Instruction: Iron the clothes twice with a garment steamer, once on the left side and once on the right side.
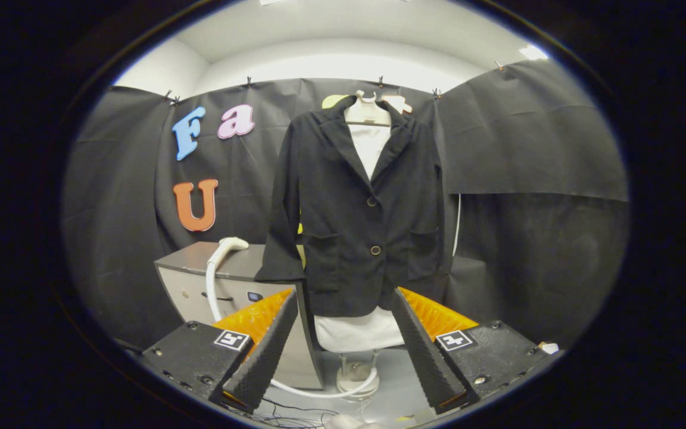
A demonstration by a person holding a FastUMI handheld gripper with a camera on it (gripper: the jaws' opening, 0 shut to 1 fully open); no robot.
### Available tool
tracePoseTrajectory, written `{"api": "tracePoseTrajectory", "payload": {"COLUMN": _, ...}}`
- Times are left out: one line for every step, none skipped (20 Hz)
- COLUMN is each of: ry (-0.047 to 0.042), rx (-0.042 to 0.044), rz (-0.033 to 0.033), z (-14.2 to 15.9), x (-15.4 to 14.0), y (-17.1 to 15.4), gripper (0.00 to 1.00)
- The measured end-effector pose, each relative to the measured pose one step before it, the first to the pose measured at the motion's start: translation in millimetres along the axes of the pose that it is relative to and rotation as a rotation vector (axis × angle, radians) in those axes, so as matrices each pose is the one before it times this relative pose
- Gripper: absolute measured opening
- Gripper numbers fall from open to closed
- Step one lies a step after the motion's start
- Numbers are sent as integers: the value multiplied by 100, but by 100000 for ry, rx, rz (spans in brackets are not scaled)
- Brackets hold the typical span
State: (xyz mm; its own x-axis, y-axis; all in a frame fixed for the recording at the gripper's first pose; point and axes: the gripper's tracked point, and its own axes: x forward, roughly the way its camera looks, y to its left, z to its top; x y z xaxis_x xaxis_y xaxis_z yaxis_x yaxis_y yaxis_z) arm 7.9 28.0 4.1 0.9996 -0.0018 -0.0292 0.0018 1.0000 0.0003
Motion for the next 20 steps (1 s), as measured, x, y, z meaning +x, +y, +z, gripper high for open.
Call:
{"api": "tracePoseTrajectory", "payload": {"ry": 167, "rx": 230, "rz": 120, "z": 45, "x": 219, "y": 221, "gripper": 99}}
{"api": "tracePoseTrajectory", "payload": {"ry": 367, "rx": -5, "rz": 58, "z": 112, "x": 262, "y": 225, "gripper": 99}}
{"api": "tracePoseTrajectory", "payload": {"ry": 216, "rx": -111, "rz": 112, "z": 53, "x": 280, "y": 315, "gripper": 99}}
{"api": "tracePoseTrajectory", "payload": {"ry": -216, "rx": -71, "rz": 429, "z": 277, "x": 272, "y": 334, "gripper": 99}}
{"api": "tracePoseTrajectory", "payload": {"ry": 86, "rx": -282, "rz": 506, "z": 159, "x": 274, "y": 434, "gripper": 99}}
{"api": "tracePoseTrajectory", "payload": {"ry": 214, "rx": -79, "rz": 343, "z": 307, "x": 367, "y": 472, "gripper": 99}}
{"api": "tracePoseTrajectory", "payload": {"ry": -188, "rx": -36, "rz": 931, "z": 298, "x": 410, "y": 607, "gripper": 99}}
{"api": "tracePoseTrajectory", "payload": {"ry": 126, "rx": -342, "rz": 860, "z": 288, "x": 590, "y": 643, "gripper": 99}}
{"api": "tracePoseTrajectory", "payload": {"ry": 447, "rx": -523, "rz": 790, "z": 89, "x": 719, "y": 535, "gripper": 99}}
{"api": "tracePoseTrajectory", "payload": {"ry": 85, "rx": -297, "rz": 1179, "z": 263, "x": 630, "y": 630, "gripper": 99}}
{"api": "tracePoseTrajectory", "payload": {"ry": 371, "rx": -190, "rz": 1563, "z": 226, "x": 954, "y": 963, "gripper": 99}}
{"api": "tracePoseTrajectory", "payload": {"ry": 501, "rx": -242, "rz": 1322, "z": 363, "x": 1023, "y": 877, "gripper": 98}}
{"api": "tracePoseTrajectory", "payload": {"ry": 267, "rx": -293, "rz": 2002, "z": 273, "x": 1257, "y": 1138, "gripper": 98}}
{"api": "tracePoseTrajectory", "payload": {"ry": 752, "rx": -430, "rz": 2029, "z": 247, "x": 1268, "y": 1168, "gripper": 98}}
{"api": "tracePoseTrajectory", "payload": {"ry": 710, "rx": -289, "rz": 2064, "z": 104, "x": 1266, "y": 1088, "gripper": 99}}
{"api": "tracePoseTrajectory", "payload": {"ry": 701, "rx": 0, "rz": 2150, "z": 267, "x": 1434, "y": 1172, "gripper": 99}}
{"api": "tracePoseTrajectory", "payload": {"ry": 667, "rx": -40, "rz": 2349, "z": 181, "x": 1350, "y": 1228, "gripper": 99}}
{"api": "tracePoseTrajectory", "payload": {"ry": 212, "rx": 55, "rz": 2357, "z": 290, "x": 1294, "y": 1034, "gripper": 99}}
{"api": "tracePoseTrajectory", "payload": {"ry": 239, "rx": -213, "rz": 2043, "z": 404, "x": 1502, "y": 1320, "gripper": 99}}
{"api": "tracePoseTrajectory", "payload": {"ry": 78, "rx": -274, "rz": 1797, "z": 474, "x": 1498, "y": 1076, "gripper": 98}}
